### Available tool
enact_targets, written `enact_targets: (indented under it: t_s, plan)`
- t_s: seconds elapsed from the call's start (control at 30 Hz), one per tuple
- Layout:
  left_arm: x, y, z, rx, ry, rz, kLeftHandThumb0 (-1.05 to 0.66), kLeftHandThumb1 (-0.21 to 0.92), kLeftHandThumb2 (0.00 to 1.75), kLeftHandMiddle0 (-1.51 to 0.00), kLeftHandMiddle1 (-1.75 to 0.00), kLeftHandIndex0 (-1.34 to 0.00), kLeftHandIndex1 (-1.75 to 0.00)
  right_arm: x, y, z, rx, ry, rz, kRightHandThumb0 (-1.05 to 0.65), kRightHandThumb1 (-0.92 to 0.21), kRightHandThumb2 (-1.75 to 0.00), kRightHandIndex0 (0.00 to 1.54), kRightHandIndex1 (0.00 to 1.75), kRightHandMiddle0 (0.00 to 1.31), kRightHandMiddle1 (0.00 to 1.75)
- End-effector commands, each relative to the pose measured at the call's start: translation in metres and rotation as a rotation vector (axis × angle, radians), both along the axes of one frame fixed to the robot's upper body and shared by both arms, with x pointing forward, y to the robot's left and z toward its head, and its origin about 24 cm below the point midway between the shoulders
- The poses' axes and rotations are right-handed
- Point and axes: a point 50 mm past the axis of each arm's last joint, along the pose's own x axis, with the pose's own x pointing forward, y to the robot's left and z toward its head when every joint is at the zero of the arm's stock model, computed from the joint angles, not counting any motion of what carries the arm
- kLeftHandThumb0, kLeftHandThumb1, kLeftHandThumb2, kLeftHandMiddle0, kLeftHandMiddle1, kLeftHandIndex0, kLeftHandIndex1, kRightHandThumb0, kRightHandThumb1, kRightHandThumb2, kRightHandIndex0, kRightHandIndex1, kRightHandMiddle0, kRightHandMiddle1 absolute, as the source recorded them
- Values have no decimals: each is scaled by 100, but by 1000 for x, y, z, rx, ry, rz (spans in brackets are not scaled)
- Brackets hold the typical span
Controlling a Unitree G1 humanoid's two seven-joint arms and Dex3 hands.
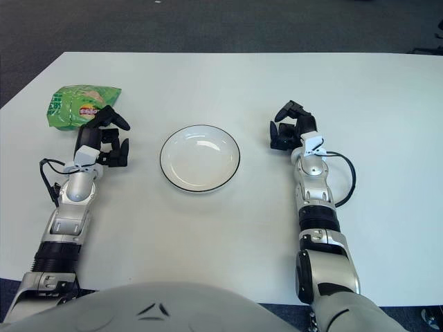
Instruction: Put the snack into the plate.
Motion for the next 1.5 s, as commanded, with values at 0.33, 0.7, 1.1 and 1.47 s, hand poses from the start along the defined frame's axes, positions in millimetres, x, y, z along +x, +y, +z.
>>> enact_targets:
  t_s: [0.33, 0.7, 1.1, 1.47]
  plan:
    - [-32, 9, -29, 133, 78, 133, -54, 18, 149, -133, -175, -73, -175, -21, -4, -43, 24, 152, -14, -51, -26, -139, 136, 175, 66, 175]
    - [-34, 19, -8, 249, -32, 154, -54, 19, 147, -135, -175, -72, -175, -21, -5, -42, 19, 151, -9, -51, -25, -141, 136, 175, 68, 175]
    - [-39, 32, 33, 503, -202, 199, -52, 21, 144, -136, -175, -70, -175, -19, -7, -43, 27, 157, -22, -52, -23, -143, 135, 175, 69, 175]
    - [-33, 40, 59, 765, -304, 340, -45, 43, 117, -94, -175, -52, -175, -21, -5, -42, -44, 177, -12, -51, -24, -141, 135, 175, 68, 175]
